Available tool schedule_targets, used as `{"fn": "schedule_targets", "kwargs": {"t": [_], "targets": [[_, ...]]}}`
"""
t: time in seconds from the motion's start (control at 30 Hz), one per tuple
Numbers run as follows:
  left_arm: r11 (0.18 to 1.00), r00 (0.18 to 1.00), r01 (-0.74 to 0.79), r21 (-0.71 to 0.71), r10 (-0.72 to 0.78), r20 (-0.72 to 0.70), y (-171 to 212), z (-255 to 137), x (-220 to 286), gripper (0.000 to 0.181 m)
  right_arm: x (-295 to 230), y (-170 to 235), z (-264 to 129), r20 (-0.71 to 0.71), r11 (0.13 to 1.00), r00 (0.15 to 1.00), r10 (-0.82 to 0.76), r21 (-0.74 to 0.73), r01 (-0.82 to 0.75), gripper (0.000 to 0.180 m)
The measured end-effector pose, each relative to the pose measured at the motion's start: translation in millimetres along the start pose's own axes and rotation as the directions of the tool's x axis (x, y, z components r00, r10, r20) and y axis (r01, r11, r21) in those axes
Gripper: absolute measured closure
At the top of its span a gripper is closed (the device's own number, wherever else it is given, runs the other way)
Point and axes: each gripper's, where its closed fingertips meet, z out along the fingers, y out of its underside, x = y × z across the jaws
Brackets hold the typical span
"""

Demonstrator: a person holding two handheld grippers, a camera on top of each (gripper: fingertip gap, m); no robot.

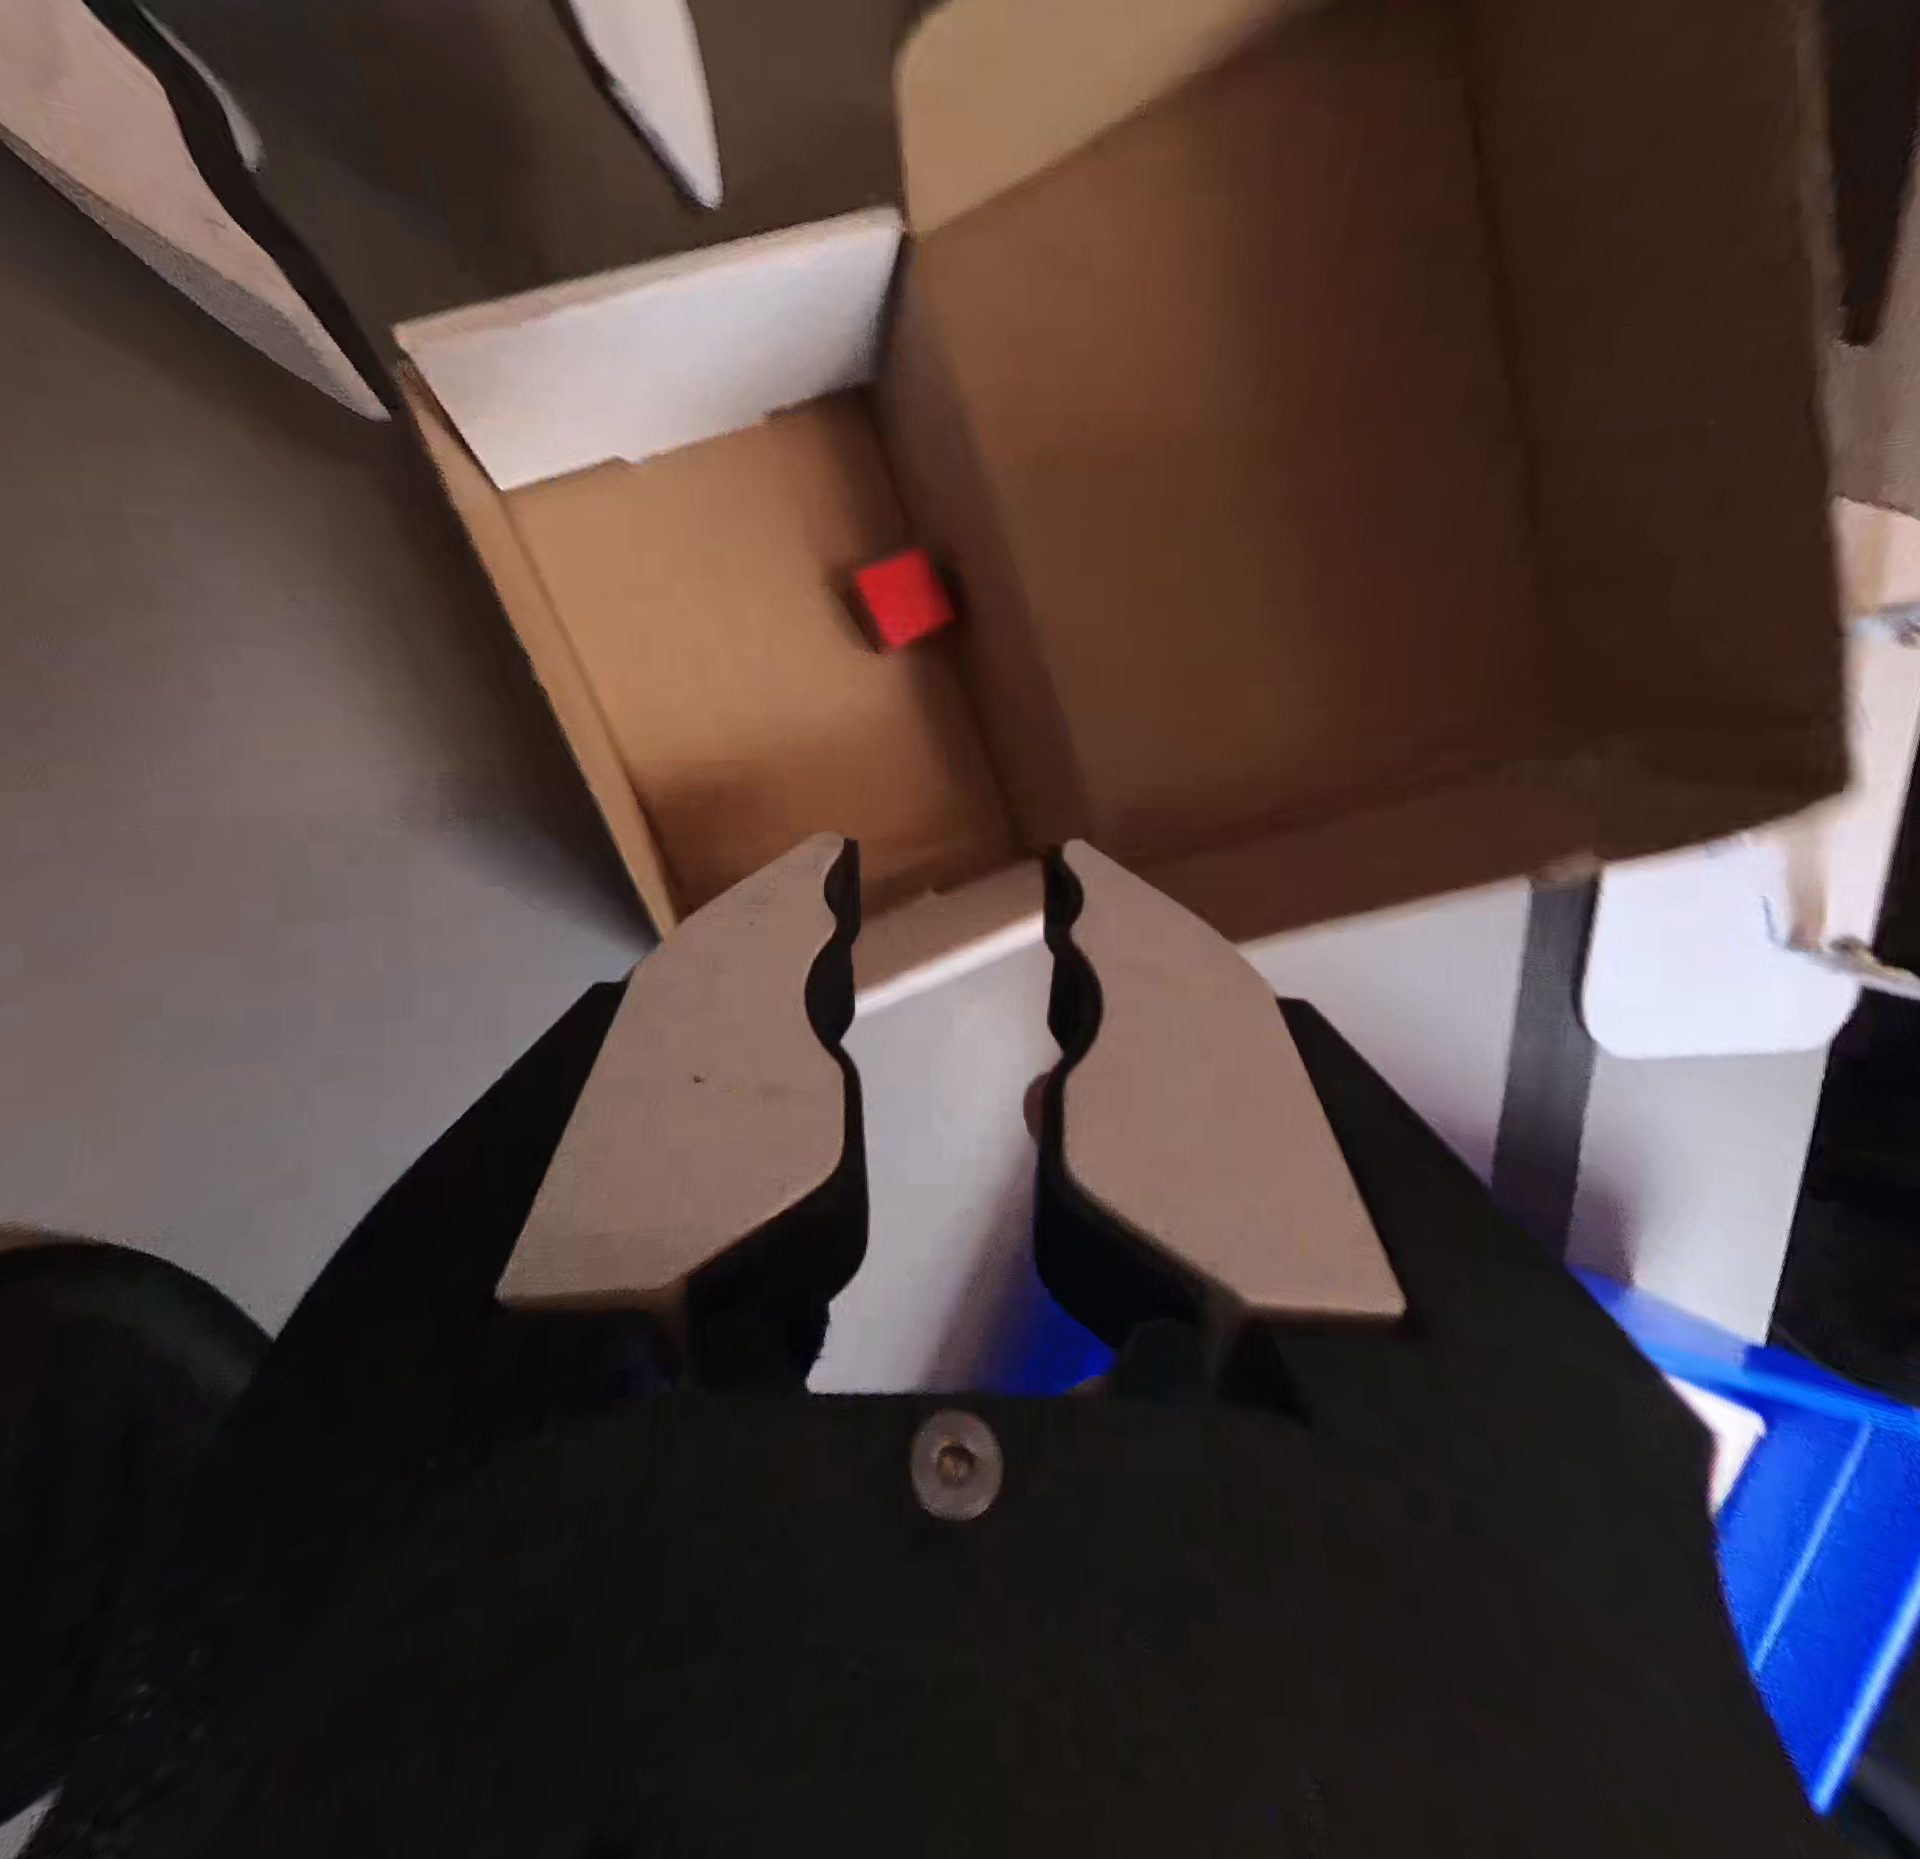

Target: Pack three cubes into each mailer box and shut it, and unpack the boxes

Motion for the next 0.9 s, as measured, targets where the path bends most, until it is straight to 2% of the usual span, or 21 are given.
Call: {"fn": "schedule_targets", "kwargs": {"t": [0.17, 0.33, 0.6, 0.73, 0.9], "targets": [[1.0, 1.0, -0.001, 0.017, 0.001, 0.007, -3.2, -4.4, -2.4, 0.118, -28.1, -16.6, 55.5, 0.043, 0.993, 0.997, -0.064, -0.101, 0.068, 0.144], [1.0, 1.0, -0.002, 0.019, 0.002, 0.01, -2.4, -5.7, -6.3, 0.118, -26.2, -21.5, 83.3, 0.034, 0.986, 0.995, -0.098, -0.133, 0.101, 0.144], [1.0, 1.0, -0.005, 0.025, 0.005, 0.016, -2.7, -7.9, -10.4, 0.118, -19.1, -23.2, 98.0, -0.002, 0.982, 0.99, -0.138, -0.131, 0.136, 0.146], [1.0, 1.0, -0.007, 0.016, 0.007, 0.01, -0.5, -6.1, -9.7, 0.118, -28.2, -22.0, 91.6, 0.054, 0.981, 0.99, -0.127, -0.139, 0.133, 0.158], [1.0, 1.0, -0.01, 0.01, 0.01, 0.009, 0.9, -4.8, -8.7, 0.119, -29.5, -17.6, 87.8, 0.084, 0.975, 0.986, -0.142, -0.159, 0.154, 0.15]]}}
